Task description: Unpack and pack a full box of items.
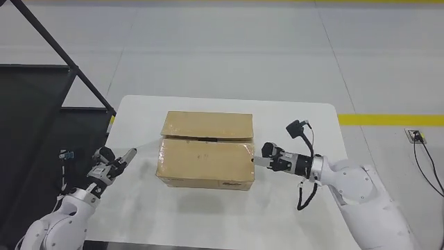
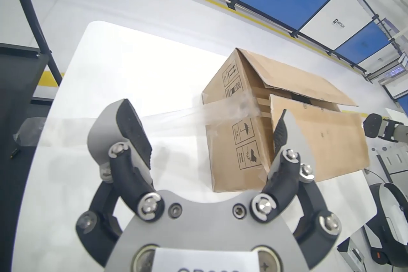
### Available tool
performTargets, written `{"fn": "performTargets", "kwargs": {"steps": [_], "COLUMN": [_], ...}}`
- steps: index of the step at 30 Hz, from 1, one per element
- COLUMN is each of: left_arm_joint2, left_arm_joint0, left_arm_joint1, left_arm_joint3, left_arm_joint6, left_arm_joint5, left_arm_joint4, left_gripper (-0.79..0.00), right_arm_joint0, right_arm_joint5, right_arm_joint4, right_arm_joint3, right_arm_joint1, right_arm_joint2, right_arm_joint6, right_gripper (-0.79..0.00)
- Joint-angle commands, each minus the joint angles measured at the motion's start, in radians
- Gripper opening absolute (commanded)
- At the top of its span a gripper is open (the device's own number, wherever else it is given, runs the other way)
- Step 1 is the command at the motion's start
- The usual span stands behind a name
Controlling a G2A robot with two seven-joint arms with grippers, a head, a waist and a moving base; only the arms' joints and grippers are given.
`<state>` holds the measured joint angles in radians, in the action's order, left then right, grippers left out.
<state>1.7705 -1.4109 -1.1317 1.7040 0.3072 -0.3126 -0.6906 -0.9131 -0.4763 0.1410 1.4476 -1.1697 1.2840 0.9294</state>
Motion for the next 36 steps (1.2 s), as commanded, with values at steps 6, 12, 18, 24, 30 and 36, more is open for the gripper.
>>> {"fn": "performTargets", "kwargs": {"steps": [6,12,18,24,30,36], "left_arm_joint2": [-0.026,-0.044,-0.063,-0.077,-0.089,-0.082], "left_arm_joint0": [-0.014,-0.014,-0.011,-0.010,-0.012,-0.061], "left_arm_joint1": [-0.001,-0.001,-0.002,-0.002,-0.001,0.011], "left_arm_joint3": [0.012,0.004,-0.004,0.004,0.030,0.073], "left_arm_joint6": [-0.044,-0.050,-0.056,-0.060,-0.068,-0.061], "left_arm_joint5": [0.007,0.008,0.014,0.021,0.015,-0.153], "left_arm_joint4": [-0.045,-0.063,-0.081,-0.099,-0.111,-0.212], "left_gripper": [0.000,0.000,0.000,0.000,0.000,0.000], "right_arm_joint0": [0.076,0.131,0.134,0.084,-0.015,-0.089], "right_arm_joint5": [0.016,0.019,-0.046,-0.132,-0.127,-0.162], "right_arm_joint4": [-0.054,-0.088,-0.180,-0.319,-0.345,-0.192], "right_arm_joint3": [-0.093,-0.157,-0.150,-0.064,0.139,0.249], "right_arm_joint1": [-0.012,-0.025,-0.021,0.004,0.055,0.125], "right_arm_joint2": [-0.065,-0.120,-0.118,-0.069,-0.051,-0.115], "right_arm_joint6": [-0.002,-0.014,0.055,0.235,0.288,0.252], "right_gripper": [0.000,0.000,0.000,0.000,0.000,0.000]}}
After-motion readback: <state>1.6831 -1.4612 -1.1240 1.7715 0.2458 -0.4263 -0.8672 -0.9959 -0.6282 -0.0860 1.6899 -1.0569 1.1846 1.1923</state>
